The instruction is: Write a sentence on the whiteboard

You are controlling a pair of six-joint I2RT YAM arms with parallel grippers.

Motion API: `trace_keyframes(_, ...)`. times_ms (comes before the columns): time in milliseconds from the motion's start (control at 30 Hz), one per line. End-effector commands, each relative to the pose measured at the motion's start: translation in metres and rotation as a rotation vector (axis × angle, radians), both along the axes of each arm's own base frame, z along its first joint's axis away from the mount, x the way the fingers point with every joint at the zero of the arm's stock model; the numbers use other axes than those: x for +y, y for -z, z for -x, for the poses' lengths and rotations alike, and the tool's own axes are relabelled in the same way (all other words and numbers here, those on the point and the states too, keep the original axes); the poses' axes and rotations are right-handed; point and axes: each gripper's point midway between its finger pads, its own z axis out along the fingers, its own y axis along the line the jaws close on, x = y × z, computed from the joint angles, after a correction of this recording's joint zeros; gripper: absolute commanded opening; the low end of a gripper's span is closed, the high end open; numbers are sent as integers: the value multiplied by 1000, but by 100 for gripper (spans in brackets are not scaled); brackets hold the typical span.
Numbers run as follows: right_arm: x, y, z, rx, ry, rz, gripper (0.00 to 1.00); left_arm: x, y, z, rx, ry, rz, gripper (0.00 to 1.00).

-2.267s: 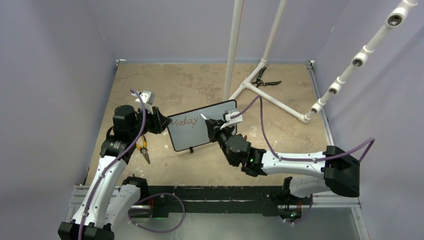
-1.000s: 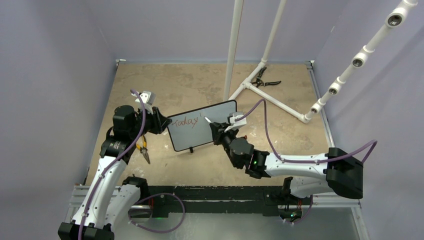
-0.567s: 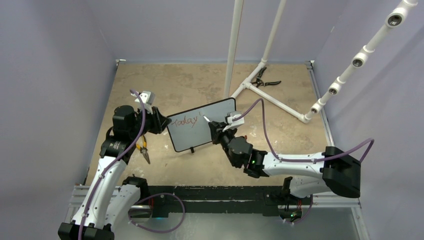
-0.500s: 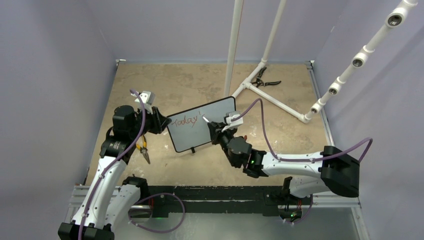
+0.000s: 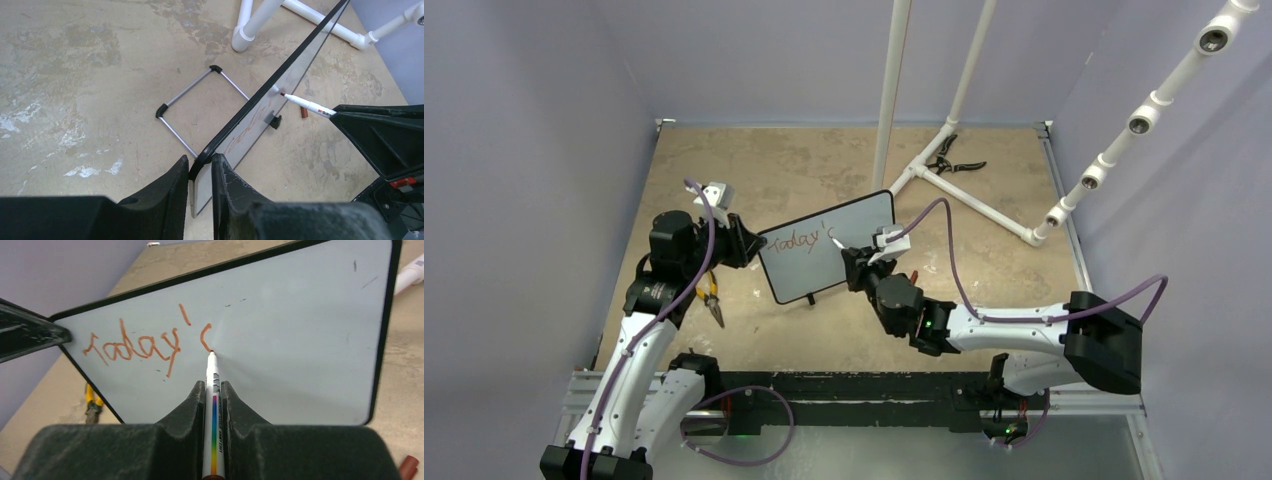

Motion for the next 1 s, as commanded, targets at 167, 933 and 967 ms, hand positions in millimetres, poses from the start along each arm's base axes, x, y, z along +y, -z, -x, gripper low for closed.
trace_keyframes(167, -20, 6, -6, 37, 103, 6, 0, 2, -10, -4, -61, -5, -6, 12)
trace_keyframes(933, -3, -12, 0, -18, -4, -34, 0, 2, -11, -3, -65, -3, -5, 12)
trace_keyframes(967, -2, -13, 0, -20, -9, -39, 0, 2, -11, -3, -66, -3, -4, 12)
